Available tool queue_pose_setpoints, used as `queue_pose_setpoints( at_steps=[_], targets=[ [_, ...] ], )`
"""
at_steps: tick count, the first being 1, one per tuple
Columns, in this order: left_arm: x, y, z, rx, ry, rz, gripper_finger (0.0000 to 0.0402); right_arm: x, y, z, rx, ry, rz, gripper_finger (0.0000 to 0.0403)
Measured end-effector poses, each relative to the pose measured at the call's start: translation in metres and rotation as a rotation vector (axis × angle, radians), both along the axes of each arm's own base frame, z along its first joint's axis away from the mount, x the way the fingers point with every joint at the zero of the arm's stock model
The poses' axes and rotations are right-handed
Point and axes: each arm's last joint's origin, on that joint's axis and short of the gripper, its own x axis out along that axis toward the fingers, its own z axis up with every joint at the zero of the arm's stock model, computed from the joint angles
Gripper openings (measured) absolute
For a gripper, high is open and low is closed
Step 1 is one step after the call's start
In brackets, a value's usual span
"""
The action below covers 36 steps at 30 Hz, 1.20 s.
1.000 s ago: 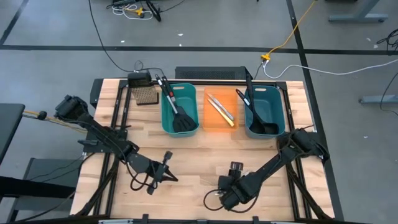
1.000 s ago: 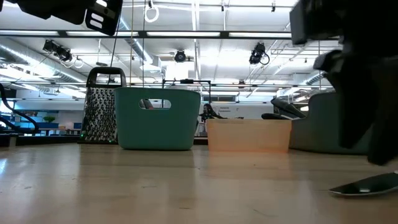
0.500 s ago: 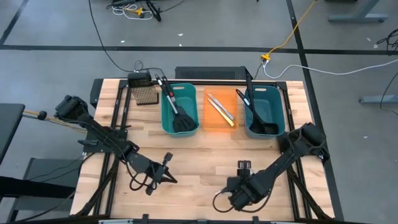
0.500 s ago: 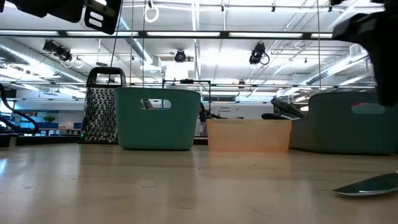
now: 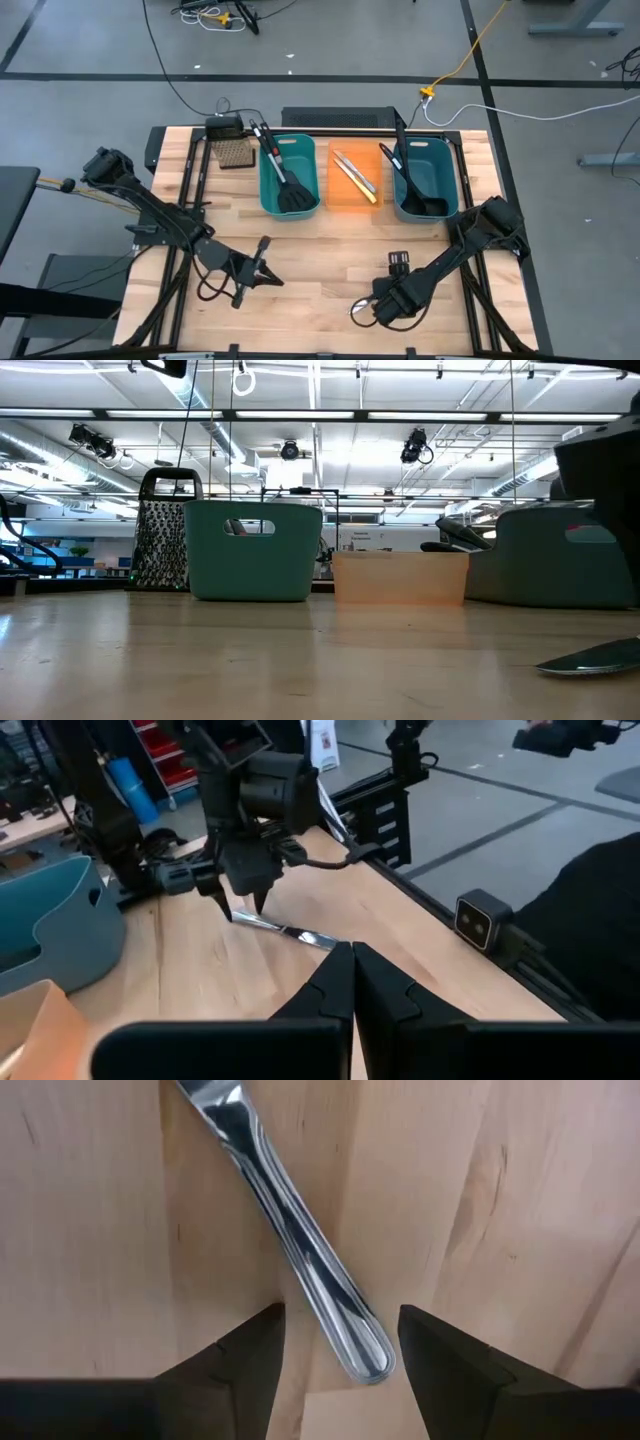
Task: Pick & Place Kitchen Items
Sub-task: Put the silver knife into the orange container
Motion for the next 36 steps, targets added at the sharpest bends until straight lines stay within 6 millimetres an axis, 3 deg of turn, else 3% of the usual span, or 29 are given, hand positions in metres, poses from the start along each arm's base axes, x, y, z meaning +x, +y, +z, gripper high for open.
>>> queue_pose_setpoints(
  at_steps=[7, 21, 29, 36],
  targets=[
    [-0.003, 0.001, 0.001, 0.008, 0.01, -0.013, 0.0008, 0.005, -0.01, -0.008, 0.078, 0.017, 0.039, 0.0195],
    [-0.003, 0.001, 0.0, 0.009, 0.024, -0.012, 0.0009, 0.014, -0.009, -0.012, 0.16, -0.034, 0.0, 0.0088],
    [-0.004, 0.003, -0.003, 0.019, 0.043, 0.019, 0.0005, 0.031, -0.007, -0.012, 0.189, -0.202, -0.007, 0.0084],
    [-0.008, 0.009, -0.02, -0.023, 0.055, 0.085, 0.0007, 0.051, -0.014, -0.011, 0.218, -0.347, -0.054, 0.0084]
  ],
)
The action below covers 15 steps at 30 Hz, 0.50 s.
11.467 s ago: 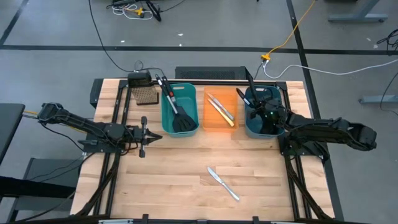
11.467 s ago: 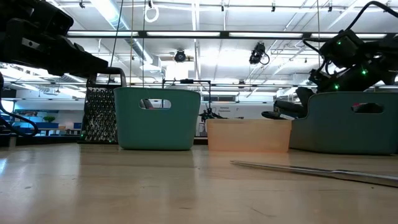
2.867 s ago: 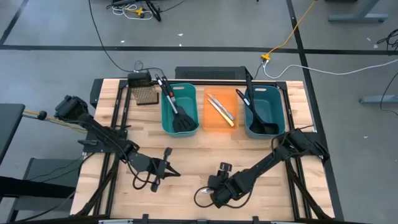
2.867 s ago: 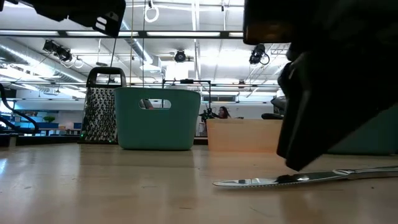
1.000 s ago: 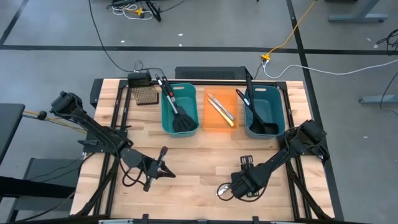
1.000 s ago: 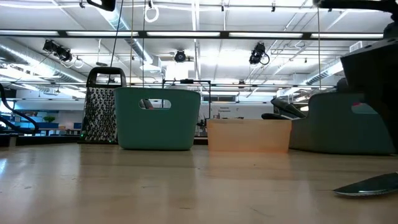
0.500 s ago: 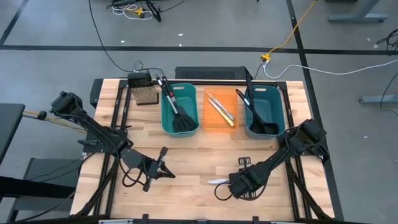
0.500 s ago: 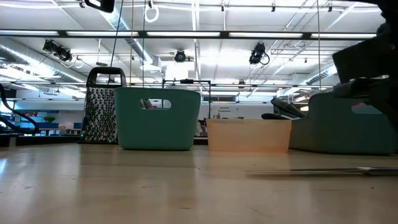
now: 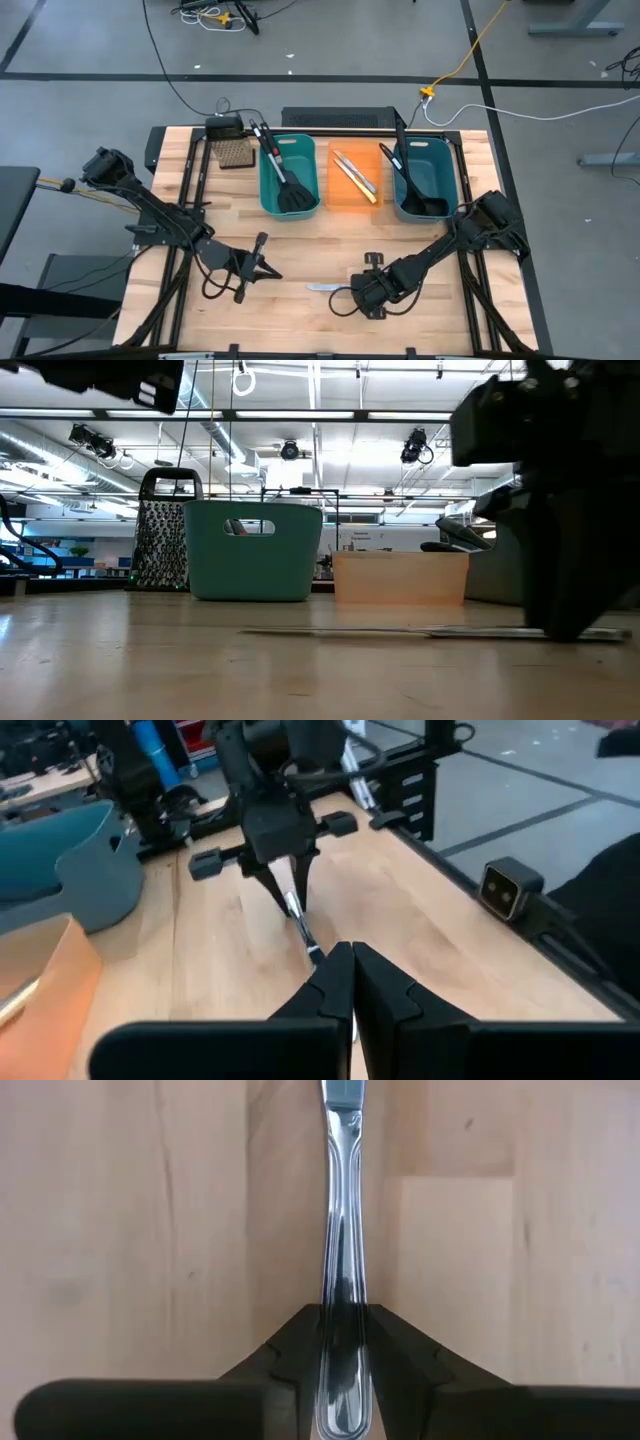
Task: Pick & Place Kitchen Items
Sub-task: Put the silver knife into the orange container
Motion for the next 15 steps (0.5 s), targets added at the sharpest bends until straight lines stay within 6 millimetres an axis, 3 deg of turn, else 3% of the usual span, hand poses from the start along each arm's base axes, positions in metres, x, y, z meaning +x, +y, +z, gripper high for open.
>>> queue_pose_setpoints(
  at_steps=[5, 15],
  targets=[
    [0.0, 0.001, -0.025, -0.037, 0.02, 0.046, 0.0004, 0.006, -0.005, 0.0, 0.006, -0.022, -0.016, 0.0084],
    [0.022, -0.012, -0.072, -0.074, -0.001, 0.145, 0.0003, 0.008, -0.008, 0.001, -0.004, -0.039, -0.014, 0.0084]
  ],
)
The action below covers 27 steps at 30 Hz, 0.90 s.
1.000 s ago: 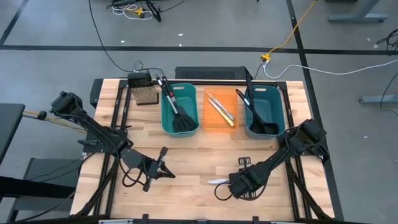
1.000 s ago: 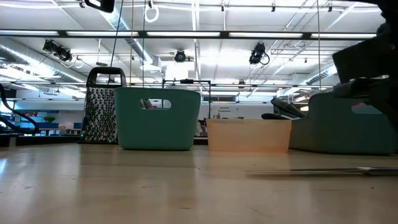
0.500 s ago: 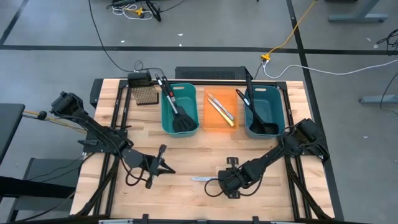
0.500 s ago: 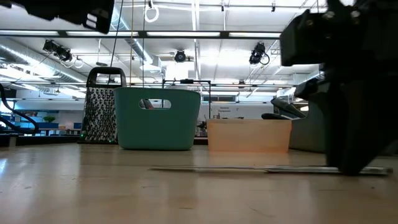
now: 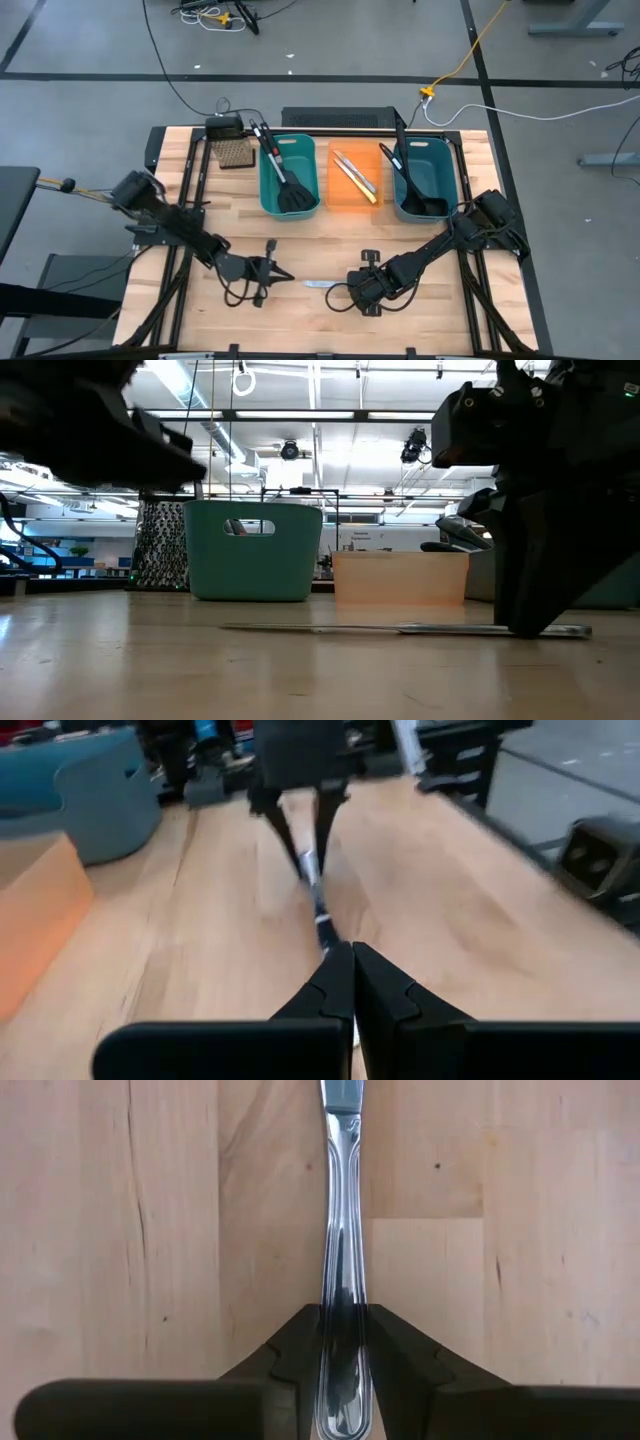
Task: Pick & Place Kitchen Items
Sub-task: Put the silver knife into the orange container
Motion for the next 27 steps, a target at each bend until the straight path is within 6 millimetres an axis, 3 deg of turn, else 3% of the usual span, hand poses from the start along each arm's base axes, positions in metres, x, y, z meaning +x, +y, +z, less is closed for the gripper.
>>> queue_pose_setpoints(
  at_steps=[8, 27],
  targets=[
    [0.012, -0.009, -0.024, -0.014, 0.066, 0.001, 0.0002, 0.002, -0.001, 0.0, -0.012, -0.018, -0.01, 0.0084],
    [0.016, 0.015, -0.041, 0.045, 0.236, 0.105, 0.0001, 0.017, -0.02, 0.001, -0.016, -0.07, -0.056, 0.0084]
  ],
)
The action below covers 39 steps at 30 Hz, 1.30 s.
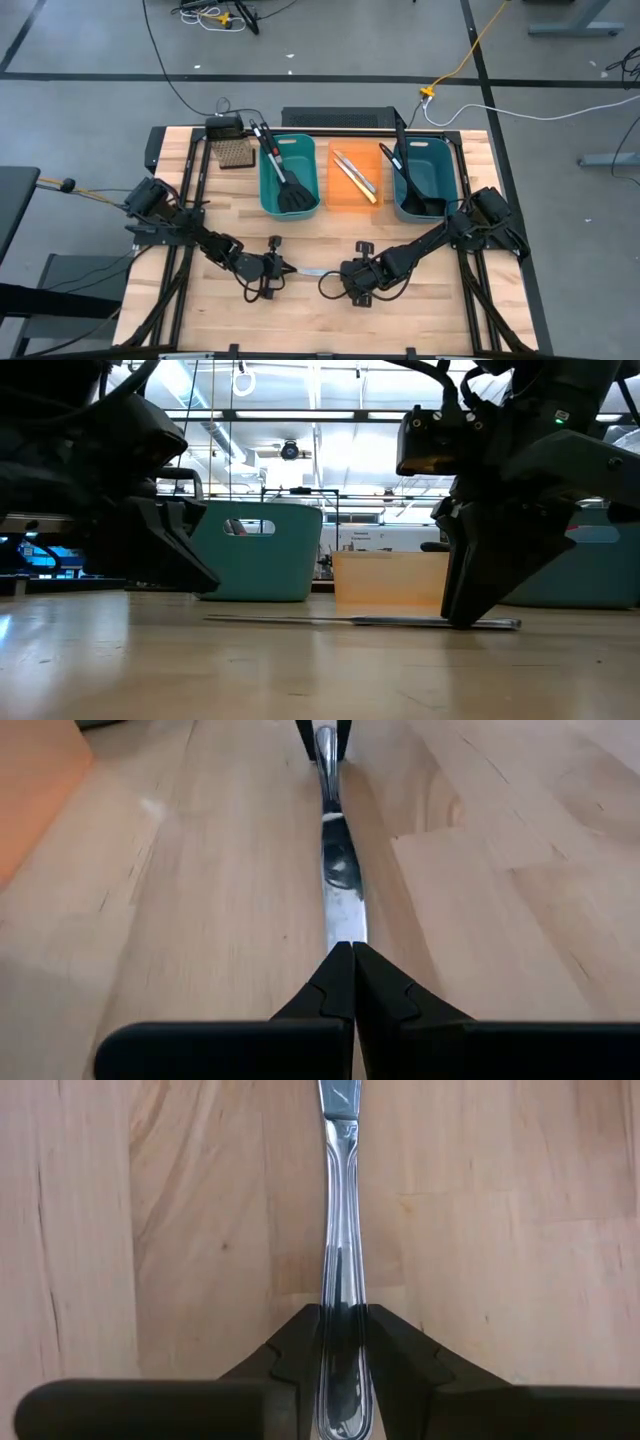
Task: Pick & Place Kitchen Items
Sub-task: Put the silver knife into the orange container
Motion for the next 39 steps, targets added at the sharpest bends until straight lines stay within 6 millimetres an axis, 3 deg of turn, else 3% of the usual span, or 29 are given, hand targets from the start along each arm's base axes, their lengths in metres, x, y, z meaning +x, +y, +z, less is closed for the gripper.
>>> queue_pose_setpoints(
  at_steps=[39],
  targets=[
    [0.008, 0.012, -0.017, -0.069, 0.056, 0.02, 0.0002, 0.005, -0.003, 0.002, 0.016, -0.029, -0.004, 0.0087]
  ],
)
